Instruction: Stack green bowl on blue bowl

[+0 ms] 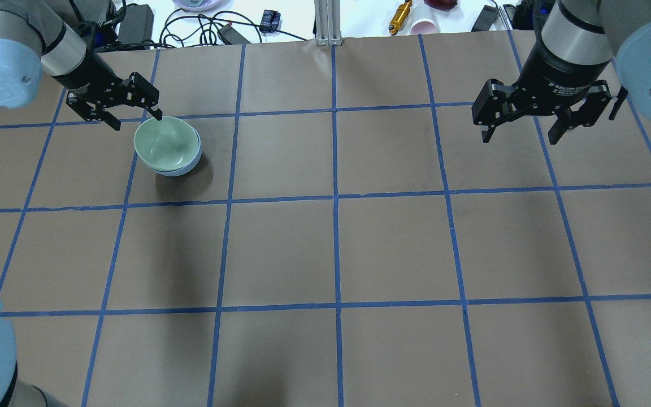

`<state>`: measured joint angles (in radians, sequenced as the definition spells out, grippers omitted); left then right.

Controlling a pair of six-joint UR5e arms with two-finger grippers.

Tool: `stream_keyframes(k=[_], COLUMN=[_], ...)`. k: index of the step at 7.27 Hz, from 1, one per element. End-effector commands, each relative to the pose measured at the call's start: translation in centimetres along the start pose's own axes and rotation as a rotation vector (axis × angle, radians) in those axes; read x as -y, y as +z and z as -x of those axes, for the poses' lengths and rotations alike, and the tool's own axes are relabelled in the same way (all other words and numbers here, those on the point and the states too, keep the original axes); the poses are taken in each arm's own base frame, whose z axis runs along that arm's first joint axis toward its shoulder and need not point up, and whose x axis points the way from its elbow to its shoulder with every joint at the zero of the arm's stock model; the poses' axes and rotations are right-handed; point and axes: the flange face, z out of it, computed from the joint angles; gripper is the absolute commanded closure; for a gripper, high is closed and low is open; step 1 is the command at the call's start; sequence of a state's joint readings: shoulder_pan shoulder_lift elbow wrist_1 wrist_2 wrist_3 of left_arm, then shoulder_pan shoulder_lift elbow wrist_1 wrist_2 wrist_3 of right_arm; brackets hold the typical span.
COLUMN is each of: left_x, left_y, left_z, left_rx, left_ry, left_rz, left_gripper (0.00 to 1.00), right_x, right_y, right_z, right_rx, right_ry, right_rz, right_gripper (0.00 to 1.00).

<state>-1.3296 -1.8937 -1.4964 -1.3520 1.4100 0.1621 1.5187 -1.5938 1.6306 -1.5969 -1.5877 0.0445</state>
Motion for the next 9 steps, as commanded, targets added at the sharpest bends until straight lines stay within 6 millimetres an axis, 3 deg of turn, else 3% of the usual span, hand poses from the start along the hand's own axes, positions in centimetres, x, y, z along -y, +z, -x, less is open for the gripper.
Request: stream_keyframes(k=[1,3,6,9], left_x=[-4.3,-8.8,-14.2,-15.7], left_y=[-4.7,-8.6,-12.9,-14.8], left_z=[-6.8,-11.6,-12.7,-12.9], left_rx=[0.092,0.131,0.145,0.148], left_ry=[0.027,0.064,0.067,0.07], left_rz=[0.0,-0.027,-0.024,-0.059], left_gripper=[0.0,0.0,0.0,0.0], right_x=[0.0,0.0,0.0,0.0], right_y=[0.0,0.1,0.0,0.0], right_z=[0.0,0.0,0.0,0.0], right_rx=[0.0,0.0,0.0,0.0], right_ry=[0.0,0.0,0.0,0.0], right_rz=[0.0,0.002,0.0,0.0], right_gripper=[0.0,0.0,0.0,0.0])
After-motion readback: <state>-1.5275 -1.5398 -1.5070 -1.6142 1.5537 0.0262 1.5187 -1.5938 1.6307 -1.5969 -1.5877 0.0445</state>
